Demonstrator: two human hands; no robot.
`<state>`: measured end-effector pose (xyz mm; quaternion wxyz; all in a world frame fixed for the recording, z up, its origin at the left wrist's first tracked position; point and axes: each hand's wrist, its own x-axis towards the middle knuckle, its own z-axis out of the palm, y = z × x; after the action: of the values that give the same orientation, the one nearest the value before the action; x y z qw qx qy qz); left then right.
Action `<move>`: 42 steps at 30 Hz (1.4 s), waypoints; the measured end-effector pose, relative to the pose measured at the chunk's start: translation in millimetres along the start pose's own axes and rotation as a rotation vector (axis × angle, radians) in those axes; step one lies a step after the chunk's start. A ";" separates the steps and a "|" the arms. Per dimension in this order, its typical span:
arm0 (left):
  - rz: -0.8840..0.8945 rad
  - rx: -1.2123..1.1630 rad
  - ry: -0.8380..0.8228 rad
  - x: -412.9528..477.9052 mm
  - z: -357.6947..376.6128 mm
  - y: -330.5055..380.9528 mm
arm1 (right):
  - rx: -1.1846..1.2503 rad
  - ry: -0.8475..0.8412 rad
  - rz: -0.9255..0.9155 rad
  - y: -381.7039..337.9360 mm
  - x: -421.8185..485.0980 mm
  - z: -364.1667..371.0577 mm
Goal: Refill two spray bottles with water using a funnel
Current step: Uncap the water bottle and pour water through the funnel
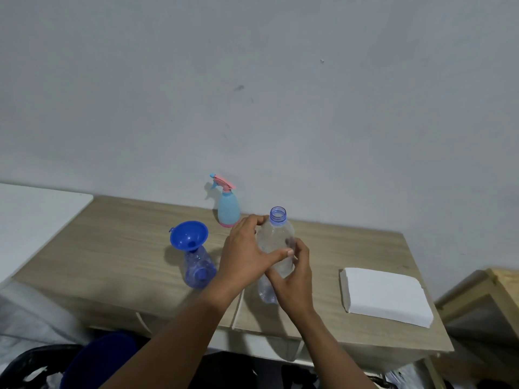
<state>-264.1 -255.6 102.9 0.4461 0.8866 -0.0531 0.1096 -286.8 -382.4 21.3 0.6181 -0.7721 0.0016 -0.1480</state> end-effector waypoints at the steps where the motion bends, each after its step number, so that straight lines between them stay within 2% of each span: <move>1: 0.011 0.013 -0.013 0.8 -2.4 1.6 | -0.002 0.016 -0.005 0.7 -1.2 3.2; 5: 0.055 -0.011 -0.065 2.9 -22.1 -1.9 | -0.025 0.082 -0.060 -6.1 -1.3 10.6; 8: 0.085 -0.080 0.060 3.0 -54.4 -27.5 | -0.059 0.110 -0.164 -28.1 8.7 12.9; 10: 0.064 -0.035 0.159 5.2 -79.2 -57.7 | -0.108 0.057 -0.212 -43.0 15.1 15.5; 12: 0.002 0.072 0.180 7.5 -100.4 -88.4 | -0.189 -0.049 -0.223 -55.5 19.0 20.2; 16: -0.126 0.134 0.101 1.9 -111.1 -128.6 | -0.445 -0.212 -0.167 -73.8 20.3 34.9; 22: -0.163 -0.098 -0.021 4.5 -110.7 -159.4 | -0.729 -0.314 -0.122 -86.6 9.2 63.6; 30: -0.144 -0.201 -0.017 11.1 -111.3 -181.6 | -1.013 -0.321 -0.147 -93.1 6.1 76.0; 42: -0.152 -0.255 -0.050 20.7 -114.8 -171.2 | -1.147 -0.339 -0.149 -109.7 8.9 68.8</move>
<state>-228.1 -61.3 40.8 0.5606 0.8267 -0.0102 0.0457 -282.3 -292.5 114.9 0.0827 -0.9931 -0.0714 -0.0414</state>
